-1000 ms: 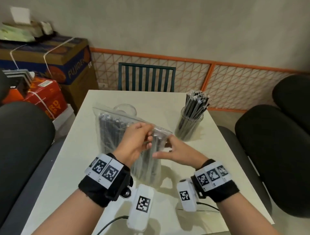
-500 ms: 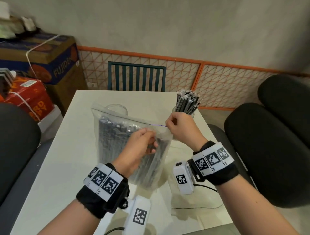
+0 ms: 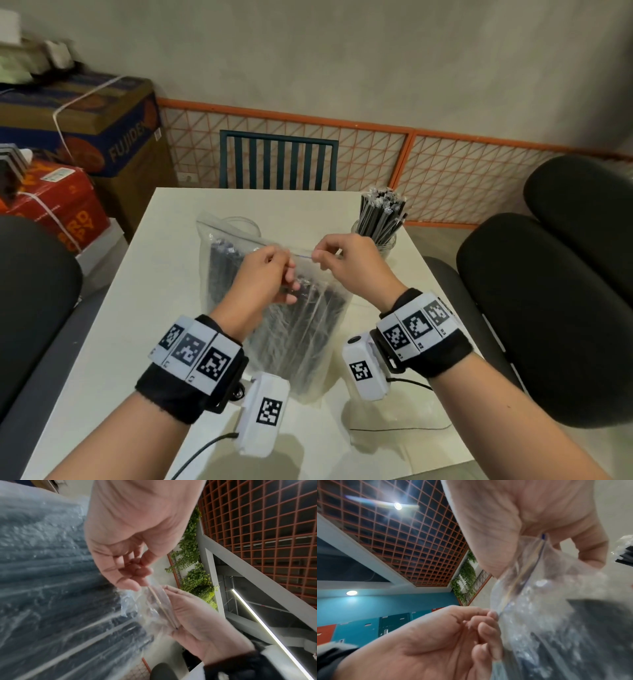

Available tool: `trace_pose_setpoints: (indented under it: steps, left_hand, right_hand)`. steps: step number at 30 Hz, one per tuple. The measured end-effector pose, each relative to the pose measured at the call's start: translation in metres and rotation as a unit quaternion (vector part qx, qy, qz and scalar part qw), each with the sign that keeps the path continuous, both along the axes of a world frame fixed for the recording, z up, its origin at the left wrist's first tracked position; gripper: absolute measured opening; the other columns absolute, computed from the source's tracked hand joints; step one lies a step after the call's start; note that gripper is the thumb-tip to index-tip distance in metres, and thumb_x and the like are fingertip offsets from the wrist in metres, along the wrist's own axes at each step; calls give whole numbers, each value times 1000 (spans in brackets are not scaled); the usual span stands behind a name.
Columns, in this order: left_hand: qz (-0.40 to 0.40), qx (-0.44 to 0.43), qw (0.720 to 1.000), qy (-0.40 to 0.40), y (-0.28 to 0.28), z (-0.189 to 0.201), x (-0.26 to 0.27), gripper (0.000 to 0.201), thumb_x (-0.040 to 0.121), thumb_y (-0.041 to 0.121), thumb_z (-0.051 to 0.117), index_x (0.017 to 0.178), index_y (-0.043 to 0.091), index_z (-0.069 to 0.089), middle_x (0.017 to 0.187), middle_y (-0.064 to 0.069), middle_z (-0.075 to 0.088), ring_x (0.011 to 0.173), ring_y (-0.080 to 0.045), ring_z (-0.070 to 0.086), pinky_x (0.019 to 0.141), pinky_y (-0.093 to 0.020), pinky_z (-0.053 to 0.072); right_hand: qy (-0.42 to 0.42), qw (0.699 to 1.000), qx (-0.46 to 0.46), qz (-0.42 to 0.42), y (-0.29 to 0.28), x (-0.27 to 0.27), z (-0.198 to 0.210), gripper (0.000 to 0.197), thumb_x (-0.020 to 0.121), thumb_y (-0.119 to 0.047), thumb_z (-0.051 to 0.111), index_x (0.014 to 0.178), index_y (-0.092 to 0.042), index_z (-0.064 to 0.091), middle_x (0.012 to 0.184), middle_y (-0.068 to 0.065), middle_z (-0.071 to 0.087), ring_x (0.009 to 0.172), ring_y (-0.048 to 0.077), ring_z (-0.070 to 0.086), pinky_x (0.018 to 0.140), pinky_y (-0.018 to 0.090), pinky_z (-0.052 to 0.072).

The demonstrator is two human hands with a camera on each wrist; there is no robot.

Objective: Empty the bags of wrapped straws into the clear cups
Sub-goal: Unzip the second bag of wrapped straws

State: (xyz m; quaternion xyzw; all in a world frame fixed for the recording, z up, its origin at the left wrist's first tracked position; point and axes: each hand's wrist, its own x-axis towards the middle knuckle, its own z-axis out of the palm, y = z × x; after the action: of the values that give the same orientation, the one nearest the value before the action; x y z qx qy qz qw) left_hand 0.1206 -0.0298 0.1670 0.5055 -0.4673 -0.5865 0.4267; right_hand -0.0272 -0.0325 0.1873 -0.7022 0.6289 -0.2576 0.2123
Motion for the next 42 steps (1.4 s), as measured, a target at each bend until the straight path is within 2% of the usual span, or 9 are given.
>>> trace_pose_setpoints:
  steps: [2, 5, 9, 14, 21, 26, 30, 35, 42]
  left_hand:
    - [7, -9, 1000, -9, 2, -2, 0, 31, 96, 14, 40, 66, 14, 49, 51, 1, 45, 42, -5, 51, 42, -21, 45]
    - [4, -7, 1000, 4, 10, -4, 0, 30, 96, 12, 41, 67, 13, 50, 51, 1, 47, 43, -7, 52, 44, -21, 44]
    - [-6, -21, 1000, -6, 12, -4, -1, 29, 96, 14, 43, 69, 13, 55, 53, 0, 52, 47, -10, 52, 50, -26, 45]
    - [59, 4, 998, -10, -2, -2, 8, 29, 95, 29, 49, 72, 13, 53, 48, 1, 49, 37, -10, 47, 43, -23, 46]
    - [73, 14, 997, -3, 6, -12, 26, 29, 97, 18, 42, 68, 15, 48, 57, -1, 46, 44, -7, 49, 47, -21, 45]
    - [66, 8, 997, -33, 8, -8, 23, 27, 94, 18, 47, 67, 14, 52, 56, -1, 46, 37, -4, 49, 51, -25, 46]
    - [107, -20, 986, -126, -5, 5, 29, 23, 92, 22, 47, 72, 11, 52, 56, -2, 47, 44, -11, 48, 46, -24, 46]
    - [54, 0, 989, -141, 1, 3, 51, 20, 90, 9, 43, 71, 11, 46, 54, -2, 35, 46, -15, 34, 50, -25, 36]
    - [-7, 73, 980, -187, 35, -5, 82, 24, 85, 10, 49, 62, 11, 53, 55, -2, 44, 51, -13, 46, 51, -23, 44]
  right_hand:
    - [5, 998, -7, -54, -9, -3, -1, 17, 92, -24, 57, 76, -21, 63, 65, -10, 58, 59, 5, 52, 57, 18, 39]
    - [37, 996, -3, -85, -15, -3, -2, 16, 91, -27, 56, 87, -20, 70, 86, -1, 70, 85, 18, 61, 82, 34, 48]
    - [88, 996, -23, -17, -3, 20, 1, 15, 90, -37, 56, 96, -32, 68, 100, -9, 71, 101, 16, 57, 99, 48, 32]
    - [84, 995, -46, -8, -2, 32, -1, 14, 91, -34, 55, 92, -30, 68, 87, -8, 71, 98, 18, 58, 96, 46, 32]
    - [48, 993, -13, -107, -21, 22, -3, 16, 93, -30, 52, 90, -24, 67, 86, -4, 68, 96, 22, 60, 96, 47, 29]
    - [66, 998, -15, -3, -13, 42, -3, 14, 90, -38, 56, 97, -32, 67, 98, -8, 71, 106, 18, 56, 107, 63, 17]
    - [66, 997, -24, 5, -11, 57, -6, 15, 92, -37, 53, 89, -30, 66, 80, -7, 66, 100, 20, 57, 101, 57, 25]
    - [47, 998, -14, -38, -22, 49, -8, 16, 93, -32, 52, 89, -27, 66, 77, -6, 62, 92, 21, 57, 95, 47, 29]
    - [15, 989, 15, -146, -45, 25, -6, 16, 95, -21, 50, 88, -21, 64, 75, -1, 58, 81, 23, 52, 100, 51, 24]
